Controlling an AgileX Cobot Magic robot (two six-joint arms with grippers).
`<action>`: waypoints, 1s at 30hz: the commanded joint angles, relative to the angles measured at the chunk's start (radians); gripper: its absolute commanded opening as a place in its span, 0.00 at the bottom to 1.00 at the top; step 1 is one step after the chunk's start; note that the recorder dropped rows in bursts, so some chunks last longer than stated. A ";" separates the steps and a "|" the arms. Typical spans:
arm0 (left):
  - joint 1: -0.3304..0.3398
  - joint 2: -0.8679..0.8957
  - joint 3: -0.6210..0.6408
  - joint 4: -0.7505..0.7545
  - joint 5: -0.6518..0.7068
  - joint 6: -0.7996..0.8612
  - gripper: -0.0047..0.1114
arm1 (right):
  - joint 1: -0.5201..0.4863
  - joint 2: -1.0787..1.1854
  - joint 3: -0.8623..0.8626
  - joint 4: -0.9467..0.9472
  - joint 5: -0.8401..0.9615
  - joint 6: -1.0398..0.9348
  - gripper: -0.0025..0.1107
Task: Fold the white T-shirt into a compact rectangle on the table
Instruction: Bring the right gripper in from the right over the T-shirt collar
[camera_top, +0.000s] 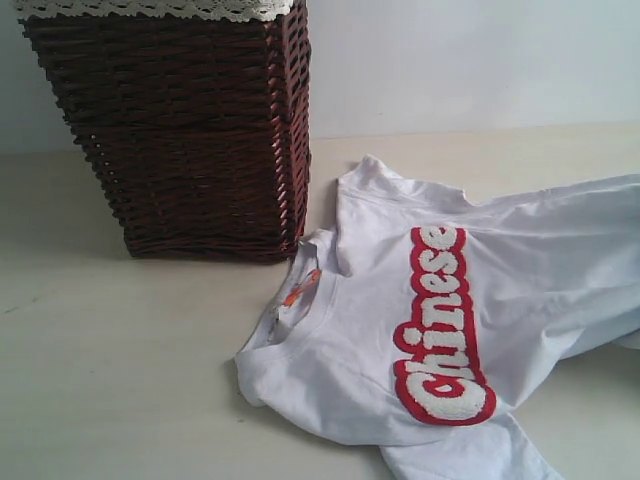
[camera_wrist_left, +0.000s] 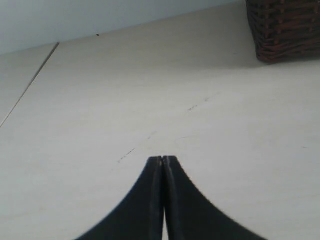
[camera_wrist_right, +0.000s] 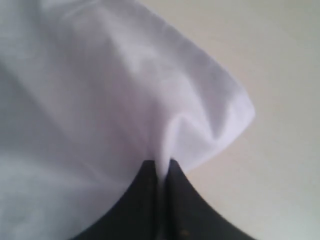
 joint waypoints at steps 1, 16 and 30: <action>0.002 0.002 -0.003 -0.009 -0.007 -0.009 0.04 | -0.002 -0.012 -0.005 -0.180 -0.081 0.050 0.23; 0.002 0.002 -0.003 -0.009 -0.007 -0.009 0.04 | 0.450 -0.255 0.301 -0.091 0.589 -0.344 0.18; 0.002 0.002 -0.003 -0.009 -0.007 -0.009 0.04 | 0.824 -0.130 0.514 0.018 0.104 -0.069 0.02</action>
